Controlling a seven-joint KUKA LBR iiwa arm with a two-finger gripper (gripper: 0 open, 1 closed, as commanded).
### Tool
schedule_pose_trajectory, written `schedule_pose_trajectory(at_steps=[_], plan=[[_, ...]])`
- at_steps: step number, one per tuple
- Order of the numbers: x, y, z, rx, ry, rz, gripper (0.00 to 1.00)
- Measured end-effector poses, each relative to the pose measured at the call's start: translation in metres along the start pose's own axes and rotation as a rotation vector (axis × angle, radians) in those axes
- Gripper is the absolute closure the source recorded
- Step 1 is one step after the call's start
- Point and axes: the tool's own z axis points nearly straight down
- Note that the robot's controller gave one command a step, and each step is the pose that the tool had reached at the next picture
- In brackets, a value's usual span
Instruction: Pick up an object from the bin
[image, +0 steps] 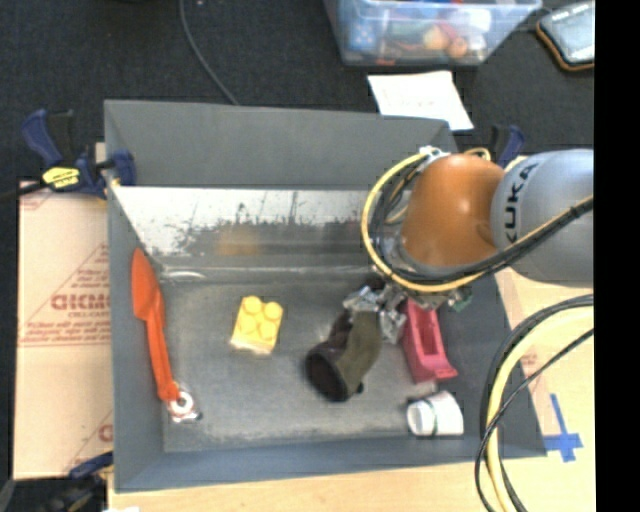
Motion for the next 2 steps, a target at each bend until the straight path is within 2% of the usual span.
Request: schedule_pose_trajectory(at_steps=[2], plan=[[0.000, -0.001, -0.055, -0.001, 0.003, 0.003, 1.00]])
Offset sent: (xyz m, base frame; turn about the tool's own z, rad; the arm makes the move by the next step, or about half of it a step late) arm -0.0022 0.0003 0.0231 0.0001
